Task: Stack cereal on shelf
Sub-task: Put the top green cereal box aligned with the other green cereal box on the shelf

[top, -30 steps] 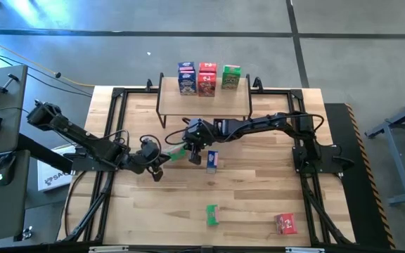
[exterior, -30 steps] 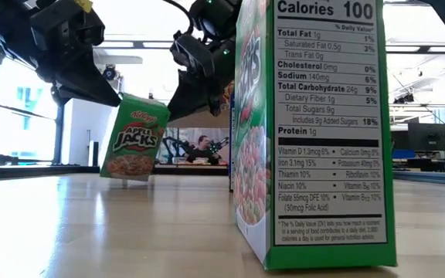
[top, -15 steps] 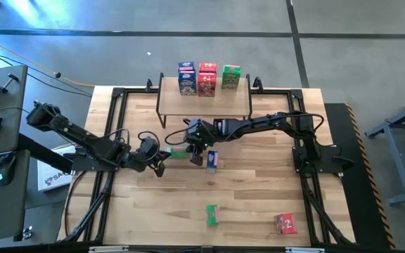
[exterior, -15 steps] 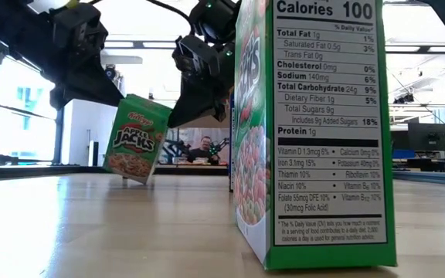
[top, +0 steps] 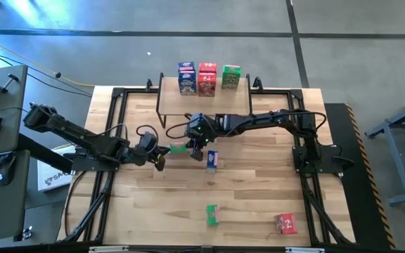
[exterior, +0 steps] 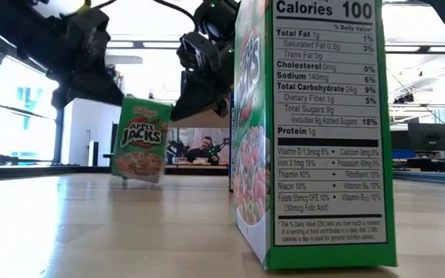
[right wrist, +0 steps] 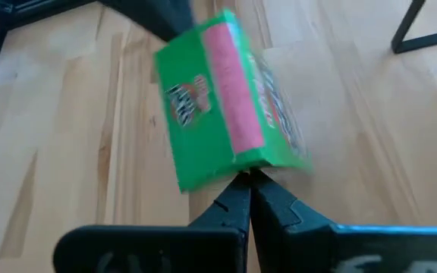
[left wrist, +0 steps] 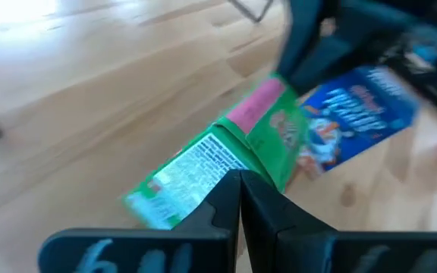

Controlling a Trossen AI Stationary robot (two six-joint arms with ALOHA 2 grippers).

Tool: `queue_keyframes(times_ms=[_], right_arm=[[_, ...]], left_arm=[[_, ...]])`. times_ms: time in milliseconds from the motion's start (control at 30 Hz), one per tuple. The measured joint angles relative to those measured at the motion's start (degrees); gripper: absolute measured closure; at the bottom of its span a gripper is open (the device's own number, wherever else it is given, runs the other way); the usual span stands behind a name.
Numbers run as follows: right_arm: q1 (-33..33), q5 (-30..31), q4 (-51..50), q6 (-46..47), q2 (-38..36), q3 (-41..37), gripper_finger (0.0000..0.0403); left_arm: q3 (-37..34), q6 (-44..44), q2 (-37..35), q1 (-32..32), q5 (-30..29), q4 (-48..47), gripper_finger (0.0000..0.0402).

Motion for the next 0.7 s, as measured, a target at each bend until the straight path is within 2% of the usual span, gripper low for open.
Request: queue_keyframes(times_ms=[167,333,500,700], right_arm=[[0.0,-0.2,0.3,0.0,0.0,0.1,0.0402],[-0.1,1.0,0.3,-0.5,0.0,0.1,0.0393],[-0.2,1.7,-0.3,-1.6,0.0,0.1,0.0346],[0.1,2.8,-3.1,-7.7,-1.4,0.1,0.0263]], left_arm=[[-0.1,-2.7,0.1,2.3,1.6,-3.6,0.0397],[-0.5,-2.1,0.2,3.3,2.5,-3.1,0.0397],[-0.5,2.4,0.1,3.3,6.8,-1.2,0.039],[-0.5,7.6,0.1,5.1,13.2,-1.8,0.035]])
